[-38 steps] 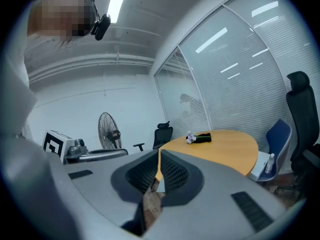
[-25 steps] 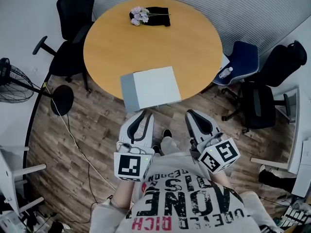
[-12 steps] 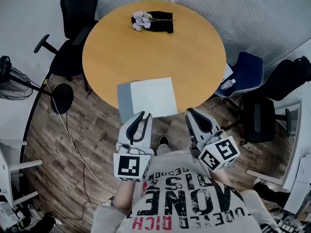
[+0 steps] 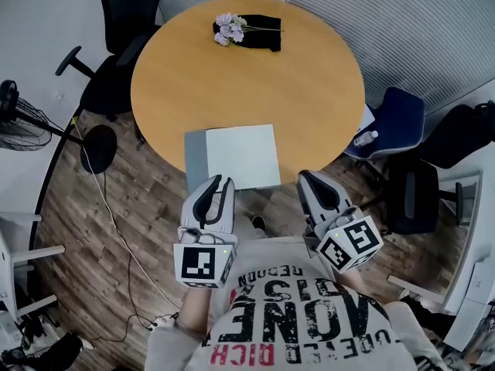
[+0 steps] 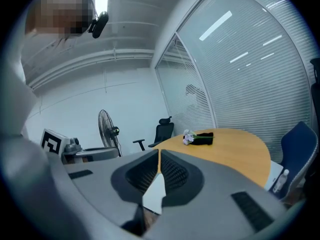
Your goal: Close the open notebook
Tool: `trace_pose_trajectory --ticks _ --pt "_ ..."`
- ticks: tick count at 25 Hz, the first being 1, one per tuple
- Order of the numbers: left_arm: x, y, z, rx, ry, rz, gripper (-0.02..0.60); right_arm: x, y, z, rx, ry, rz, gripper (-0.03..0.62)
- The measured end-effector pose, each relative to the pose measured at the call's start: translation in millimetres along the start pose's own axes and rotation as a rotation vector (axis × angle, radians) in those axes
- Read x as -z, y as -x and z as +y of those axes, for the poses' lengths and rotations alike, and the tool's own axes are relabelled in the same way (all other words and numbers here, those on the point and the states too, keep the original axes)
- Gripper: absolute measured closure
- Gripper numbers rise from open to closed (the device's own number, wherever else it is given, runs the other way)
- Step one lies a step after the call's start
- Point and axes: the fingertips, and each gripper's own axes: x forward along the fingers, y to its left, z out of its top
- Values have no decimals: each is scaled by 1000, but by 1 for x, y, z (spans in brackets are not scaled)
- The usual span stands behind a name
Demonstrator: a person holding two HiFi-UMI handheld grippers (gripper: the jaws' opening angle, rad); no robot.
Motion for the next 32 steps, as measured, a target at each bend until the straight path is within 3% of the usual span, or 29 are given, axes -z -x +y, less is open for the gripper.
trace_pose_trajectory --ticks 10,32 --pt "3 -17 20 29 7 21 512 -1 -19 -6 45 -16 10 574" --pt "-7 -55 121 67 46 21 512 -41 -114 9 112 18 -55 574"
